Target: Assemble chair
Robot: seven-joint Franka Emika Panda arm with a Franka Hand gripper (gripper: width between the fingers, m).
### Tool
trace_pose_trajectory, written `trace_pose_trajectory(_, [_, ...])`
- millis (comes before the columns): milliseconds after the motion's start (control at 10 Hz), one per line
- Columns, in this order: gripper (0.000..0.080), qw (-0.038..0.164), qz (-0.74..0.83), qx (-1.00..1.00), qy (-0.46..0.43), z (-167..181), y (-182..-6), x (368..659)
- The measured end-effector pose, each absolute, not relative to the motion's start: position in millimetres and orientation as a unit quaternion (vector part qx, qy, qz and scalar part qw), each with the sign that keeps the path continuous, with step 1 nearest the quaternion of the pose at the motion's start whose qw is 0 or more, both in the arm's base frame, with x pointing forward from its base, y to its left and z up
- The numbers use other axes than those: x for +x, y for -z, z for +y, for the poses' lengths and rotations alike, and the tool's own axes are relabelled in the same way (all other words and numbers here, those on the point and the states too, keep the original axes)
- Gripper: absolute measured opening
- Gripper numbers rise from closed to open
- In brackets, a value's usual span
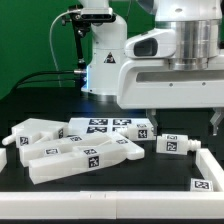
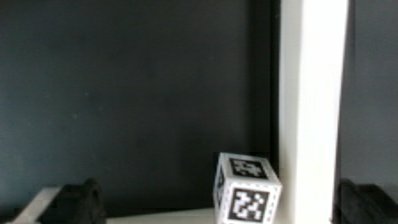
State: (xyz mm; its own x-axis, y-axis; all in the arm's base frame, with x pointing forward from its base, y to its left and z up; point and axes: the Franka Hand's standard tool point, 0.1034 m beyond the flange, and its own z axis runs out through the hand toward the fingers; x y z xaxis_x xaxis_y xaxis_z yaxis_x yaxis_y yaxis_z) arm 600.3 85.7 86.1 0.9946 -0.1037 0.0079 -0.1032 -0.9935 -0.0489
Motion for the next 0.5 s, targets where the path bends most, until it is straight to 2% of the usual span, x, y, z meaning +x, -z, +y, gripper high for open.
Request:
trace_pose_trajectory(400, [0.0649, 0.024, 0.054, -0.998, 0.004, 82.7, -83.9, 600.5])
trace_pose_trajectory(500, [0.0649, 0.019, 0.048, -0.999, 0.003, 74.4, -74.5, 608.2])
